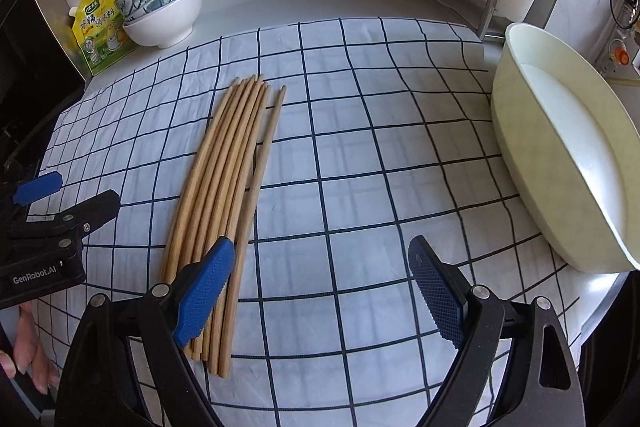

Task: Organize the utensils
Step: 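Move the right tool to the chopstick bundle and close on one chopstick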

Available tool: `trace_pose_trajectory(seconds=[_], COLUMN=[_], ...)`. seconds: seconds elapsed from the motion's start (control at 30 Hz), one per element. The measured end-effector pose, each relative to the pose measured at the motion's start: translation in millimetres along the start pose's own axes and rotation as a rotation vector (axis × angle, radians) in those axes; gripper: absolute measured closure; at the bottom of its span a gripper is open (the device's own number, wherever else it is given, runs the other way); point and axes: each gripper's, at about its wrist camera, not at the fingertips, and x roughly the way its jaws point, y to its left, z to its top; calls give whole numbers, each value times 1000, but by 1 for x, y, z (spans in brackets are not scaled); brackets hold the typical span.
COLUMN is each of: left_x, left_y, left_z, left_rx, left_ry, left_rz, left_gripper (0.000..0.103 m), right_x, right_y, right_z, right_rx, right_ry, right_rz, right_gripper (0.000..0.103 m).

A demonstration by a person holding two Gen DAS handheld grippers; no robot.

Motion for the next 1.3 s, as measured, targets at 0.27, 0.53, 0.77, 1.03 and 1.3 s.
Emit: trace_pose_trajectory(seconds=[0.27, 0.53, 0.77, 1.03, 1.3], left_x=[12, 17, 23, 30, 34], left_y=[3, -5, -10, -22, -34], left_z=[-3, -3, -3, -5, -3], left_rx=[17, 44, 34, 60, 74], left_ry=[2, 3, 20, 38, 39], left_rz=[-15, -49, -69, -62, -56], left_gripper=[6, 6, 6, 6, 6], right_x=[20, 25, 21, 20, 20], right_y=[8, 14, 2, -11, -13], right_z=[-3, -5, -7, -8, -9], right_rx=[21, 3, 24, 51, 52], right_ry=[31, 34, 30, 21, 17], right_rz=[-47, -74, -96, -113, -113], right_gripper=[18, 18, 19, 19, 19])
